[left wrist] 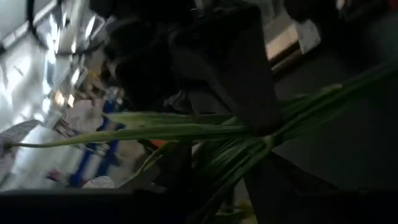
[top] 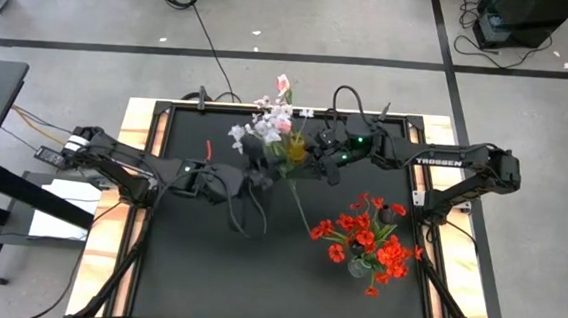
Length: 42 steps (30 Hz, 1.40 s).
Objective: Sort flowers into vase by color
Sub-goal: Put the white flowers into the yellow vase
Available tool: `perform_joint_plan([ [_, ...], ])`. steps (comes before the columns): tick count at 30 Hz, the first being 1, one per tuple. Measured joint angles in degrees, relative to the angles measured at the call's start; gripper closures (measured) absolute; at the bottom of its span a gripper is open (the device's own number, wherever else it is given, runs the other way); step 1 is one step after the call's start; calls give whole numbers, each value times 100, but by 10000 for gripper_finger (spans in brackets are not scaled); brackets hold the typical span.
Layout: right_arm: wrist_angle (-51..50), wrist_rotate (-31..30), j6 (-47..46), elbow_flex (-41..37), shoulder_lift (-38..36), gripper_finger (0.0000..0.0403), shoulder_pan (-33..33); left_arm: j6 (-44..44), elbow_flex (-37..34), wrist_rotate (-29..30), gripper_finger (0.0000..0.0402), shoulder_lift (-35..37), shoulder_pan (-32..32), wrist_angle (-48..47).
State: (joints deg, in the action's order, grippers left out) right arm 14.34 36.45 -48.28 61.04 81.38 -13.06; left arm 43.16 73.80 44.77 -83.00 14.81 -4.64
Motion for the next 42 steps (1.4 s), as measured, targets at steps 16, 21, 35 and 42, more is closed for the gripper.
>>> perform_joint_plan([
  [16,1373,527,-378,-11,-421,386,-387,-1797,11,142,258,676,14,-1135],
  [21,1573,702,-5,-13,-584,386,-420,-2184,11,312,258,699,95,-1161],
  [35,1969,168,1739,-4,-1400,387,-636,-4757,11,-490,257,956,-36,-646],
  [42,1947,211,1849,-4,-1420,387,-697,-5005,11,-1193,257,975,-331,317],
])
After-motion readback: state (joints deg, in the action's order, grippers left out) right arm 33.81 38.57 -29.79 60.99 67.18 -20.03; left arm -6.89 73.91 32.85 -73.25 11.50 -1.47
